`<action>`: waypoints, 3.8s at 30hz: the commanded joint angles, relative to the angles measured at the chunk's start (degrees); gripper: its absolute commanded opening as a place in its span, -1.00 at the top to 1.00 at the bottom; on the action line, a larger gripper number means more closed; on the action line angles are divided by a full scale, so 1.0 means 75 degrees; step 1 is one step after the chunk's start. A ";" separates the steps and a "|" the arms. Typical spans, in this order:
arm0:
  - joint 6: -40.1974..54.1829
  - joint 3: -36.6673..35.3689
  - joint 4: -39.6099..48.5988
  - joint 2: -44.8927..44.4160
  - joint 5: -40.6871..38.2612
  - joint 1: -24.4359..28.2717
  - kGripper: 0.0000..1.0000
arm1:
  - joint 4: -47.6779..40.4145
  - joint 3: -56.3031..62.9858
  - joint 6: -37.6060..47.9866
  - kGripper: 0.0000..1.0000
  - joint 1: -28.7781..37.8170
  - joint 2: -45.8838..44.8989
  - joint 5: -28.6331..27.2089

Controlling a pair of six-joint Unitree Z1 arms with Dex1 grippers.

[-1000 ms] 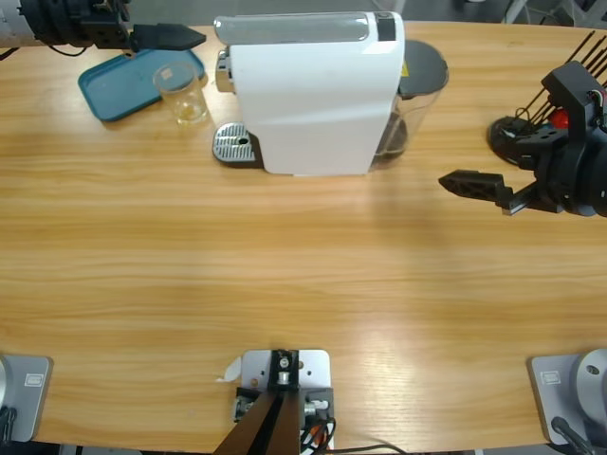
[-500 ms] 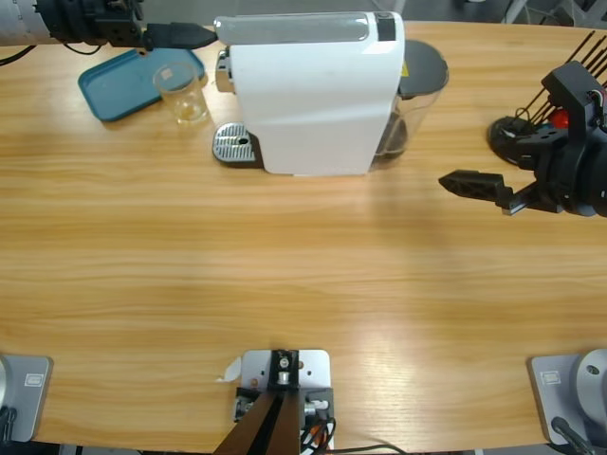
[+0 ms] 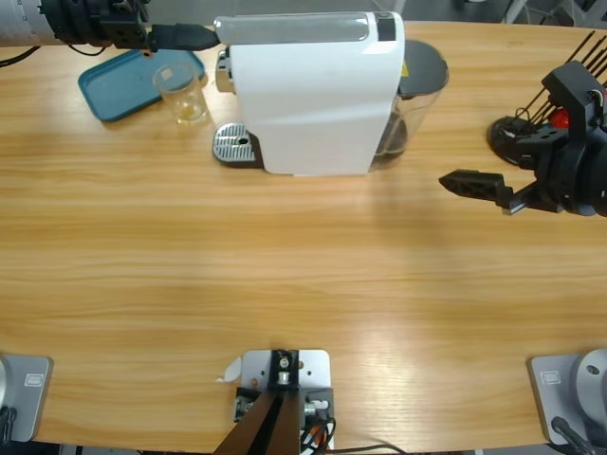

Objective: Pour coffee

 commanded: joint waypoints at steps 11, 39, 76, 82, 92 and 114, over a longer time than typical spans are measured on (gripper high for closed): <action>-0.0082 0.0263 -0.0090 0.0096 -0.0090 0.0380 -0.45 | -0.0062 0.0176 0.0091 -0.79 0.0081 0.0174 -0.0167; -0.0314 -0.0070 -0.0090 -0.0125 0.0002 -0.0016 -0.28 | -0.0074 0.0141 0.0091 -0.79 0.0081 0.0277 -0.0178; -0.0021 -0.0368 0.0149 -0.0762 0.0016 -0.0218 -0.27 | -0.0074 0.0188 0.0103 -0.79 0.0081 0.0174 -0.0176; 0.2587 -0.0199 0.2847 -0.3085 0.2219 -0.0208 -0.23 | -0.0074 0.0176 0.0103 -0.79 0.0081 0.0209 -0.0178; 0.6082 -0.1455 0.9236 -0.4676 0.9583 -0.2172 -0.80 | -0.0067 0.0171 0.0108 -0.80 0.0081 0.0155 -0.0176; 0.6072 0.1685 0.8008 -0.5961 1.0331 -0.2648 -0.91 | 0.0871 -0.0602 0.1207 -0.71 -0.3540 -0.0679 -0.0839</action>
